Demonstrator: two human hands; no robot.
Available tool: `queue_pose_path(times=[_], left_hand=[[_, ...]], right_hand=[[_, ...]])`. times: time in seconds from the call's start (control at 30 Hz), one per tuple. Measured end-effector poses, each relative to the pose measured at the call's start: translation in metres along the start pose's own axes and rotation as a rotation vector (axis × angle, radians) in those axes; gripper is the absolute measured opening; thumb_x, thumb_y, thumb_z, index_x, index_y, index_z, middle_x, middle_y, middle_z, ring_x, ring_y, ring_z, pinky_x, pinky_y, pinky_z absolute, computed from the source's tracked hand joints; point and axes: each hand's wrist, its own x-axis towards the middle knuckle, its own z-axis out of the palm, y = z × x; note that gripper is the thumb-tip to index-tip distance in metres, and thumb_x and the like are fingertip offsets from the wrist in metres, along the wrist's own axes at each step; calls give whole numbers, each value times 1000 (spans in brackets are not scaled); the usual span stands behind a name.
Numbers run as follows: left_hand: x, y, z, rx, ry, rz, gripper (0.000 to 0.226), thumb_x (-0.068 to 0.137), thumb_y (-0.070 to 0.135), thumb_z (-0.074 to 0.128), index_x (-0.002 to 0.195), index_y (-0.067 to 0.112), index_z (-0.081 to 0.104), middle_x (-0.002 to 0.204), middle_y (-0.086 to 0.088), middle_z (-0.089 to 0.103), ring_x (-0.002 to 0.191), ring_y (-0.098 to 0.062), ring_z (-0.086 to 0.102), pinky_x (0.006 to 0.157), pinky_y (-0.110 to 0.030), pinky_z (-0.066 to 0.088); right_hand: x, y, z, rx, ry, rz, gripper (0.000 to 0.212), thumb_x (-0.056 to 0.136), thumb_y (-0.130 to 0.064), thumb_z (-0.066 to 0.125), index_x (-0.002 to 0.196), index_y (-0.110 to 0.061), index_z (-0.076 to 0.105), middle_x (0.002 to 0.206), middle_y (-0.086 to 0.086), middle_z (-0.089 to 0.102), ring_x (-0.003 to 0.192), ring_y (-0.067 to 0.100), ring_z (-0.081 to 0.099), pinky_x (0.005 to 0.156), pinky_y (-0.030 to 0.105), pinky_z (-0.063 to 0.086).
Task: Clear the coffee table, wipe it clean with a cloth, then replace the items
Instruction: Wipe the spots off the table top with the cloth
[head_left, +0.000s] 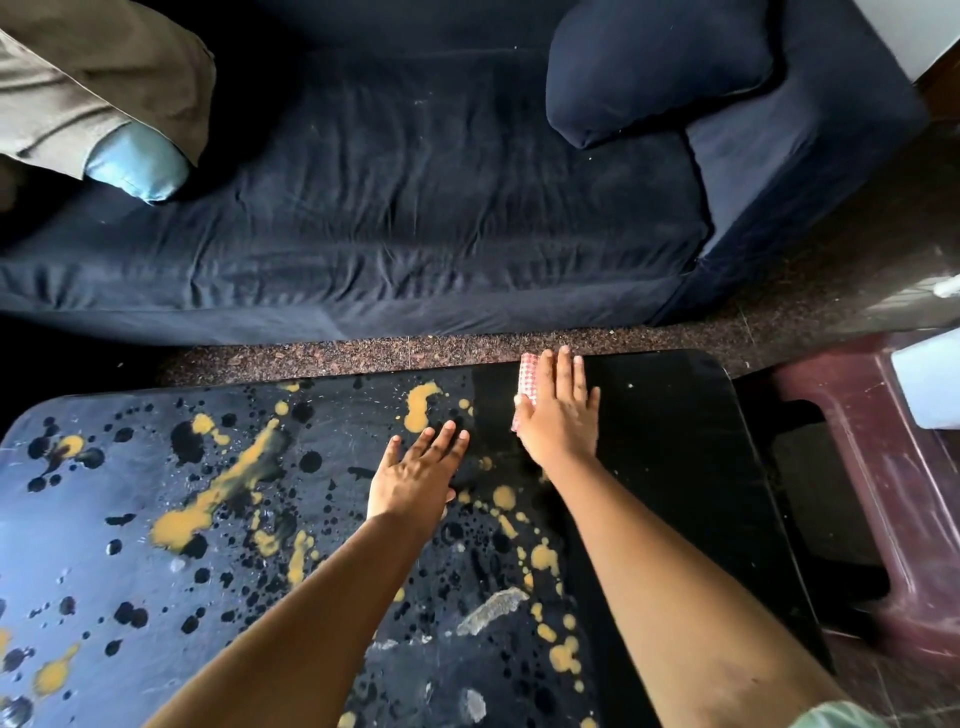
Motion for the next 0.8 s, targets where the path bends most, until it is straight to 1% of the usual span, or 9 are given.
queue_pose_path(times=[0.07, 0.2, 0.3, 0.37, 0.43, 0.5, 0.67, 0.73, 0.8], left_hand=[[0, 1, 0, 4, -10, 1, 70, 102, 26, 38, 151, 27, -11, 158, 7, -16, 147, -14, -7, 117, -42, -4], [0, 0, 0, 3, -5, -2, 71, 101, 27, 39, 150, 28, -11, 158, 7, -16, 147, -14, -7, 117, -42, -3], [0, 0, 1, 0, 4, -1, 70, 101, 26, 39, 151, 28, -10, 158, 7, -15, 147, -14, -6, 118, -42, -2], [1, -1, 2, -5, 8, -2, 70, 101, 26, 40, 151, 28, -9, 158, 8, -15, 147, -13, -6, 118, -42, -2], [2, -2, 4, -2, 10, 2, 70, 101, 26, 40, 151, 28, -10, 158, 8, -16, 147, -13, -7, 118, -42, -2], [2, -2, 4, 1, 9, 3, 71, 101, 27, 40, 151, 28, -10, 158, 8, -16, 147, -13, -7, 117, -43, -3], [1, -3, 5, -6, 4, 9, 71, 101, 28, 40, 150, 28, -11, 158, 6, -16, 147, -14, -8, 117, -44, -4], [0, -5, 6, -15, 13, 9, 71, 101, 28, 40, 150, 29, -11, 158, 7, -16, 147, -13, -8, 117, -44, -4], [0, -6, 7, -22, 27, 13, 70, 101, 27, 39, 150, 29, -11, 158, 9, -17, 147, -12, -8, 117, -43, -4]], right_hand=[[-7, -24, 6, 18, -2, -55, 74, 97, -46, 33, 150, -18, -11, 157, 5, -19, 145, 24, -15, 116, 46, -2], [-8, -18, 4, -94, -56, -386, 69, 97, -48, 31, 150, -28, -8, 158, -5, -18, 145, 15, -15, 116, 47, -5], [4, 14, -5, -76, -40, -243, 69, 96, -48, 30, 150, -31, -10, 157, -9, -18, 145, 13, -14, 117, 48, -1], [8, 20, -8, -24, -17, -36, 68, 97, -45, 30, 150, -26, -9, 158, -3, -16, 145, 17, -14, 117, 48, 1], [8, 5, -7, -26, -3, 55, 70, 98, -41, 32, 151, -19, -8, 159, 5, -15, 145, 23, -13, 117, 47, 2], [6, -20, -5, -28, 2, 5, 74, 98, -40, 35, 150, -14, -9, 158, 10, -16, 145, 28, -14, 116, 46, -1], [4, -34, 3, -131, -51, -368, 69, 99, -44, 28, 150, -19, -11, 157, 4, -18, 144, 22, -17, 115, 44, -9], [7, -13, 2, -113, -31, -319, 68, 99, -44, 28, 150, -22, -10, 157, 0, -19, 145, 19, -16, 116, 44, -6], [8, 10, -1, -30, 33, -116, 69, 98, -43, 31, 151, -22, -6, 158, 0, -15, 146, 20, -13, 117, 46, 1]])
